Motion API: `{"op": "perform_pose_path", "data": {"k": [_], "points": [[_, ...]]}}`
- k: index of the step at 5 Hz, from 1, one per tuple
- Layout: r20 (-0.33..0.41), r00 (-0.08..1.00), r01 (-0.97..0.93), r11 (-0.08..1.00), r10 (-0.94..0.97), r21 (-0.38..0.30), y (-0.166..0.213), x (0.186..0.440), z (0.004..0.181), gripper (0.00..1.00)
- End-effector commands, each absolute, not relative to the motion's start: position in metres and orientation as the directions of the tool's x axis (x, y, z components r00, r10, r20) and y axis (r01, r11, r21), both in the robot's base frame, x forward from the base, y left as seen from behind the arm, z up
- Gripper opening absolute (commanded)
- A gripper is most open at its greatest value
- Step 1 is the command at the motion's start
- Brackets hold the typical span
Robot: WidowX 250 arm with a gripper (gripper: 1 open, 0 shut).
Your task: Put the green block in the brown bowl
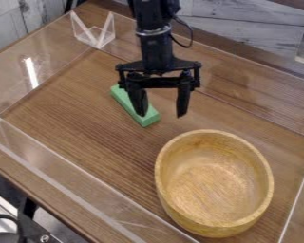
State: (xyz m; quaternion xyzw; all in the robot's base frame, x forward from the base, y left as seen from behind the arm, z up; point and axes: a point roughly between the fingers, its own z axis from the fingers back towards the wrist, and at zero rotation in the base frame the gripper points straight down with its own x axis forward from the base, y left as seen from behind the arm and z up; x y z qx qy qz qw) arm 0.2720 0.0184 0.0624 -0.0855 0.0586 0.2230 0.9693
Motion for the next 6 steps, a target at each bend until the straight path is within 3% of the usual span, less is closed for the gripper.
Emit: {"op": "perform_pose_path", "data": {"k": [1,3,6], "points": [[-0.100,0.893,-0.450,0.877,0.439,-0.167,0.026,0.288,0.067,1.00],[-0.096,0.860,-0.511,0.839,0.502,-0.186,0.043,0.284,0.072,1.00],[-0.055,0.857,-0.513,0.836,0.513,-0.197,0.033,0.287,0.053,1.00]]}}
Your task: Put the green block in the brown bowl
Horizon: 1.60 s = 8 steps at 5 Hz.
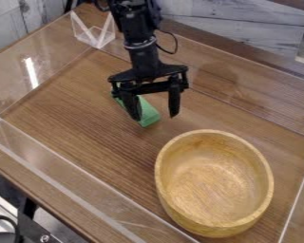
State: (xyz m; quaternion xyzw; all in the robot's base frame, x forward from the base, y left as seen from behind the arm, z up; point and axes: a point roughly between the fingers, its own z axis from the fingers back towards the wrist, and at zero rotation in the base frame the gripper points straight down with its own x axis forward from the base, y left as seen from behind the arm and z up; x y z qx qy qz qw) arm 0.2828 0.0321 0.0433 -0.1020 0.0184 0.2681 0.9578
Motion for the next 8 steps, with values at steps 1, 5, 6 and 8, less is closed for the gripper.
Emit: {"op": "perform_pose_path", "data": {"k": [1,5,6,8], "points": [[-0.042,0.864,-0.499,0.843,0.501,-0.200,0.035,0.286,0.050,1.00],[0.022,0.884,-0.454,0.867,0.468,-0.205,0.034,0.274,0.078,1.00],[0.030,0.881,-0.458,0.866,0.473,-0.202,0.035,0.271,0.074,1.00],[0.046,0.836,-0.529,0.825,0.547,-0.200,0.050,0.273,0.064,1.00]]}}
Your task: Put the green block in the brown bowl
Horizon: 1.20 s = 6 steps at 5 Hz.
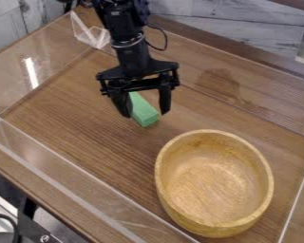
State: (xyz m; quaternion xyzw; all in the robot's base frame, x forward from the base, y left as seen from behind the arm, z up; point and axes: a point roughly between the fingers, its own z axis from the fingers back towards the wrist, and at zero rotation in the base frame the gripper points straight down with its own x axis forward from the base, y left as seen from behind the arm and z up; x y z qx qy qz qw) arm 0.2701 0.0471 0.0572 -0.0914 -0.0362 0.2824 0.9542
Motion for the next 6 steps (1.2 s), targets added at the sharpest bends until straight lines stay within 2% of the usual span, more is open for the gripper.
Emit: {"op": "perform_pose_path", "data": {"k": [1,3,4,6], "points": [[0.052,0.835,-0.529,0.824,0.548,-0.201,0.050,0.280,0.053,1.00],[0.065,0.797,-0.579,0.790,0.601,-0.201,0.055,0.290,0.034,1.00],[0.071,0.765,-0.618,0.760,0.640,-0.202,0.059,0.294,0.032,0.00],[0.094,0.756,-0.627,0.758,0.648,-0.180,0.059,0.295,0.025,0.00]]}}
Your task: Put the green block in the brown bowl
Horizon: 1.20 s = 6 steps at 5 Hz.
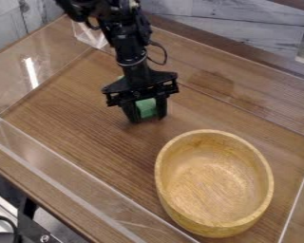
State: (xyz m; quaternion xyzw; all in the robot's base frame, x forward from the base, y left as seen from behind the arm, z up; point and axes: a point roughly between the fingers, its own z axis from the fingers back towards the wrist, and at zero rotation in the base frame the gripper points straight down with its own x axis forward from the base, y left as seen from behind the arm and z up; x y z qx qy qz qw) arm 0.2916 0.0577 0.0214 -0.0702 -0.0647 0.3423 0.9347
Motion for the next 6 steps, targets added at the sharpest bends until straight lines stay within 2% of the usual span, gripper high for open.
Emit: {"op": "perform_pose_path", "data": {"k": [1,2,4,6], "points": [[0.106,0.769,-0.612,0.773,0.631,-0.167,0.054,0.297,0.037,0.00],[0.118,0.780,-0.597,0.788,0.614,-0.153,0.049,0.298,0.048,0.00],[0.141,0.804,-0.564,0.816,0.578,-0.125,0.039,0.293,0.040,0.00],[0.155,0.909,-0.375,0.922,0.387,-0.099,0.044,0.297,0.054,0.00]]}}
